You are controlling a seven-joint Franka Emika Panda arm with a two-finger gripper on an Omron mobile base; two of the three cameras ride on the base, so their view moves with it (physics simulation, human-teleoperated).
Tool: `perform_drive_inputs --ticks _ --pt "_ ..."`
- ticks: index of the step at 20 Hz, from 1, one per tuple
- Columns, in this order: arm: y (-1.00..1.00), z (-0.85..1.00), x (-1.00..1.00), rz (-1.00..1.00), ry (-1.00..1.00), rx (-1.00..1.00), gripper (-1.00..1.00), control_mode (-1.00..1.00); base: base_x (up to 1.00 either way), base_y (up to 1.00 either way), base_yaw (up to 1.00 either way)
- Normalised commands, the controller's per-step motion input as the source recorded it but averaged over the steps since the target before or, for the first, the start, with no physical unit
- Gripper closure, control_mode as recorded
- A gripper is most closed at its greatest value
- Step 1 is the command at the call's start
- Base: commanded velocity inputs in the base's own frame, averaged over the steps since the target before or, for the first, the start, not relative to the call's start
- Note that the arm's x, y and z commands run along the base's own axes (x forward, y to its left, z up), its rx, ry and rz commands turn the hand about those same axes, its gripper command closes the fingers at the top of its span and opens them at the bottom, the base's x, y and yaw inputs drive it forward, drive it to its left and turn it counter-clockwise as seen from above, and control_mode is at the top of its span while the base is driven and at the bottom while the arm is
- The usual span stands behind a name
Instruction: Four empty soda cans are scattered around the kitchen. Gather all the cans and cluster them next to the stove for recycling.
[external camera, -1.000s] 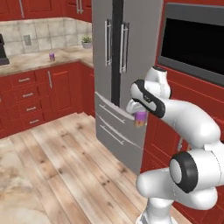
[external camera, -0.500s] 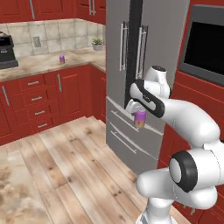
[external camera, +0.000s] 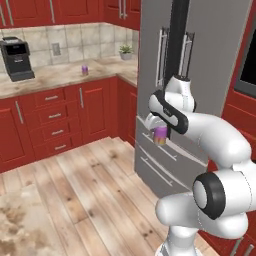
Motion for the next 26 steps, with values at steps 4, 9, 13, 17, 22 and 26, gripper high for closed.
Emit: perform_drive_inputs --ticks 4,9,13,17,22,26 --pt "0.0 0.0 0.0 0.0 0.0 0.0 1.0 1.0 0.59 0.0 0.12" --pt "0.0 0.0 0.0 0.0 0.0 0.0 1.0 1.0 0.63 0.0 0.12" --pt "0.0 0.0 0.0 0.0 0.0 0.0 1.0 1.0 0.65 0.0 0.11" --pt "0.0 0.0 0.0 0.0 0.0 0.0 1.0 1.0 0.64 0.0 0.11" --pt "0.0 0.0 0.0 0.0 0.0 0.0 1.0 1.0 0.59 0.0 0.11" --pt "0.0 0.0 0.0 0.0 0.0 0.0 1.0 1.0 0.49 0.0 0.11"
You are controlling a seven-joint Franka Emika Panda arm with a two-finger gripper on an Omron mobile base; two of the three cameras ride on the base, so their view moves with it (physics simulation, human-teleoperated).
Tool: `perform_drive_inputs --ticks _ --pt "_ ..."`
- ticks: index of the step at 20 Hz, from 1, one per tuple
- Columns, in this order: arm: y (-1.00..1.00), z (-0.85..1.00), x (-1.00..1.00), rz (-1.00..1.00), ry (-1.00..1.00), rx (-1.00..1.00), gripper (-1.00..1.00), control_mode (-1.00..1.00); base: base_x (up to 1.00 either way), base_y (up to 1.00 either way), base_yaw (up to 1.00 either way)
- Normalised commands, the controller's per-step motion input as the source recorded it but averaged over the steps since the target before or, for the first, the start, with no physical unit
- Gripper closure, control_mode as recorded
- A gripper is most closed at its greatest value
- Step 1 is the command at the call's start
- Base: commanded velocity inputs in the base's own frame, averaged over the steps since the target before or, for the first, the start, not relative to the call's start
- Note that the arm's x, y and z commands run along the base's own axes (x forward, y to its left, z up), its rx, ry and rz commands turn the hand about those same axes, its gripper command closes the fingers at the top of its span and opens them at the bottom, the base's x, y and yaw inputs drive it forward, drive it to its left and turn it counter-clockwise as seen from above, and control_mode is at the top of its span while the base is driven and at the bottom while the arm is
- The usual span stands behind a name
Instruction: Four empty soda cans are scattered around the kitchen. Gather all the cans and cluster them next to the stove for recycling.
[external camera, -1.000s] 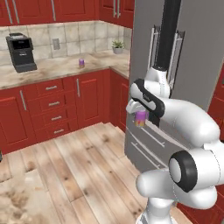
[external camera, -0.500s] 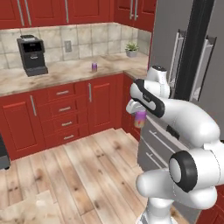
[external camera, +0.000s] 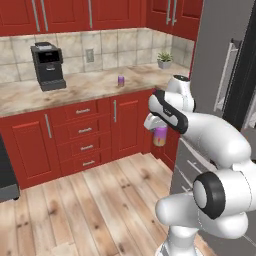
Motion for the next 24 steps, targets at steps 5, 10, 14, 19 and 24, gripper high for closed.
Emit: perform_drive_inputs --ticks 5,10,14,19,24 --pt "0.0 0.0 0.0 0.0 0.0 0.0 1.0 1.0 0.47 0.0 0.1" --pt "0.0 0.0 0.0 0.0 0.0 0.0 1.0 1.0 0.46 0.0 0.09" --pt "0.0 0.0 0.0 0.0 0.0 0.0 1.0 1.0 0.47 0.0 0.08" --pt "0.0 0.0 0.0 0.0 0.0 0.0 1.0 1.0 0.48 0.0 0.08" --pt "0.0 0.0 0.0 0.0 0.0 0.0 1.0 1.0 0.5 0.01 0.07"
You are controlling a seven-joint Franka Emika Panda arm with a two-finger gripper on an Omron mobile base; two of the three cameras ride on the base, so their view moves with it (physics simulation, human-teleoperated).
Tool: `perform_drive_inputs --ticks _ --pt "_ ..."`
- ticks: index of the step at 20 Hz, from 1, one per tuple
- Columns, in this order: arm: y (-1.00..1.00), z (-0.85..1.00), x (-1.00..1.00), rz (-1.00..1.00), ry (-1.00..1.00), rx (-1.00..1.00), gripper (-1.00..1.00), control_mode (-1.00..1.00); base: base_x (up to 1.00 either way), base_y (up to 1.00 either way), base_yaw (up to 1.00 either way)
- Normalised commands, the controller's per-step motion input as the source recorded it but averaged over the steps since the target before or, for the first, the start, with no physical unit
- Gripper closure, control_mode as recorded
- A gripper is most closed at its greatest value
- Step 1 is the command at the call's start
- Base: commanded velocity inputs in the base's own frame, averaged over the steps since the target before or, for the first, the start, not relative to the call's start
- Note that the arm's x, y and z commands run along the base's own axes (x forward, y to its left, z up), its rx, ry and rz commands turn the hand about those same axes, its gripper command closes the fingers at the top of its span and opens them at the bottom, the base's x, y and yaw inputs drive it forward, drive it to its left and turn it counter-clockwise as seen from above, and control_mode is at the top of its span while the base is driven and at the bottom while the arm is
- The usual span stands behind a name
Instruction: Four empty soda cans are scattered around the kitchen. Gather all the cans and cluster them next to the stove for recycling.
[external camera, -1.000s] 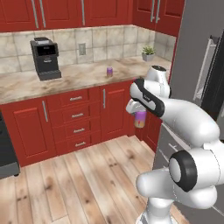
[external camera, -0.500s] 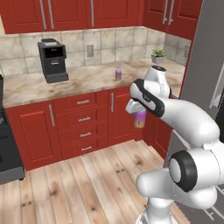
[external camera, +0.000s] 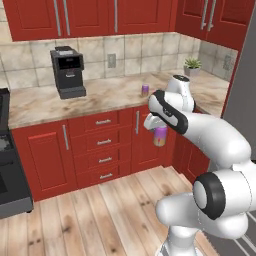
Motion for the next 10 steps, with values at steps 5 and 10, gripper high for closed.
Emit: perform_drive_inputs --ticks 5,10 --pt "0.0 0.0 0.0 0.0 0.0 0.0 1.0 1.0 0.5 0.01 0.07" --pt "0.0 0.0 0.0 0.0 0.0 0.0 1.0 1.0 0.49 0.01 0.07"
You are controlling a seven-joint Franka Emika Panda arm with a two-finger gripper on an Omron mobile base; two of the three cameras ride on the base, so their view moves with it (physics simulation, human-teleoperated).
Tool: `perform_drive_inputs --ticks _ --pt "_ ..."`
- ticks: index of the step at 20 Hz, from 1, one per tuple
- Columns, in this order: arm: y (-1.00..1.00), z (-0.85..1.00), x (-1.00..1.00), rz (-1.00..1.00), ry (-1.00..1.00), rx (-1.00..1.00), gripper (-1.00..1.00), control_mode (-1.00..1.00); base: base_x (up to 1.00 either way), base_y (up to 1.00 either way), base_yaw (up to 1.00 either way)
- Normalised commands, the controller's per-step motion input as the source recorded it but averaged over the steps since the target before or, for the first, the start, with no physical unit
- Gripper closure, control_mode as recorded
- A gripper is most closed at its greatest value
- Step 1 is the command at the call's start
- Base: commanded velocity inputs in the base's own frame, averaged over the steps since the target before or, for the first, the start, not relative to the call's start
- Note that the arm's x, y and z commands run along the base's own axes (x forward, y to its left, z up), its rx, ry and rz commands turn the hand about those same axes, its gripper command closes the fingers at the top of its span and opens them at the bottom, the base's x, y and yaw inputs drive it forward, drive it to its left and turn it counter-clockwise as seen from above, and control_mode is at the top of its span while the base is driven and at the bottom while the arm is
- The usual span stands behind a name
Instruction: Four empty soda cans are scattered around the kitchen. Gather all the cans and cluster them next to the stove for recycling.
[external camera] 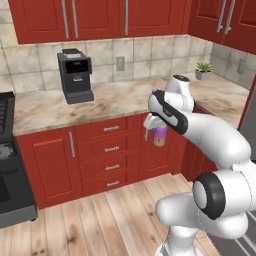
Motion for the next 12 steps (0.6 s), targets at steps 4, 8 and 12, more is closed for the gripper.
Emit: perform_drive_inputs --ticks 4,8,12 --pt "0.0 0.0 0.0 0.0 0.0 0.0 1.0 1.0 0.5 0.02 0.06" --pt "0.0 0.0 0.0 0.0 0.0 0.0 1.0 1.0 0.54 0.01 0.06" --pt "0.0 0.0 0.0 0.0 0.0 0.0 1.0 1.0 0.48 0.05 0.06"
